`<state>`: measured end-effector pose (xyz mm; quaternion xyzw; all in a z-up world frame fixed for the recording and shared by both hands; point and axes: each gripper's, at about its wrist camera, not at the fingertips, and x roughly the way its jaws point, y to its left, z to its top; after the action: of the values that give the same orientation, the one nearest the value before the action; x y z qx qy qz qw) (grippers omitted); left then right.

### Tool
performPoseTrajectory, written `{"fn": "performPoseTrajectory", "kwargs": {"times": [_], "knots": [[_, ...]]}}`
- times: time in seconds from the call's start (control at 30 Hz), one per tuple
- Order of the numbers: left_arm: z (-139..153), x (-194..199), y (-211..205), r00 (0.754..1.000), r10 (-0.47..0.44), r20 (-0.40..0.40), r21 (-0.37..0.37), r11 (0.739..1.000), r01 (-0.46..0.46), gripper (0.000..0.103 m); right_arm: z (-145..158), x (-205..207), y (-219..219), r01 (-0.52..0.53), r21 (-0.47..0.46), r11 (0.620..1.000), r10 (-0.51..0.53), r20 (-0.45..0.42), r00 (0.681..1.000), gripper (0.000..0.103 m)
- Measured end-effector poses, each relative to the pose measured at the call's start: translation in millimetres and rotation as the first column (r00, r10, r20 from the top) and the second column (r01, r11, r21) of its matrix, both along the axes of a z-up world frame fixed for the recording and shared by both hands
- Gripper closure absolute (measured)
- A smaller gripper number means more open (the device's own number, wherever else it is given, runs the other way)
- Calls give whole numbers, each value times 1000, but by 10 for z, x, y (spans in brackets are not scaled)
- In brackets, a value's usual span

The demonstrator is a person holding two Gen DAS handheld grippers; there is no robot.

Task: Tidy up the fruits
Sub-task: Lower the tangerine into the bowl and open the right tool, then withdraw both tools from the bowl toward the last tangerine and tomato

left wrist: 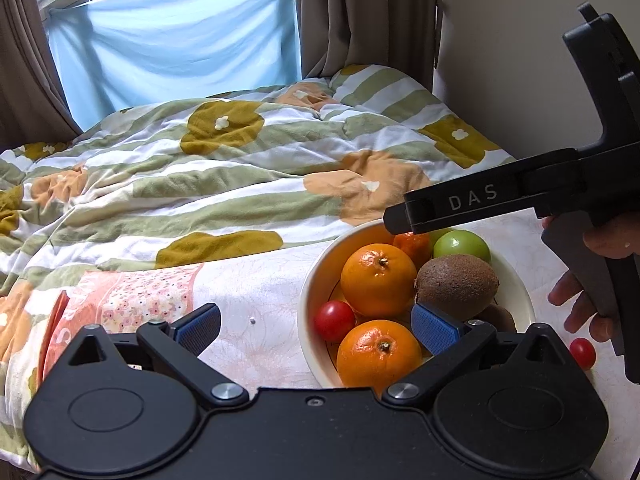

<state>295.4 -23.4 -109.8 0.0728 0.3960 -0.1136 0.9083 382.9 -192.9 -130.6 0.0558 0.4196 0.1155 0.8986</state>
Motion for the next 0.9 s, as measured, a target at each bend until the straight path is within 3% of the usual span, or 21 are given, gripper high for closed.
{"fn": "performPoseTrajectory", "kwargs": {"times": [0.4,0.9], "knots": [[190,-145,4,999,25,41,-15,1000,-24,0,318,-261,-55,-13,-2,1000,13,68,998,0],[719,-664,-121,985,79,153,-24,997,-76,0,1003,-948,-221,-30,-31,999,34,156,987,0]]}}
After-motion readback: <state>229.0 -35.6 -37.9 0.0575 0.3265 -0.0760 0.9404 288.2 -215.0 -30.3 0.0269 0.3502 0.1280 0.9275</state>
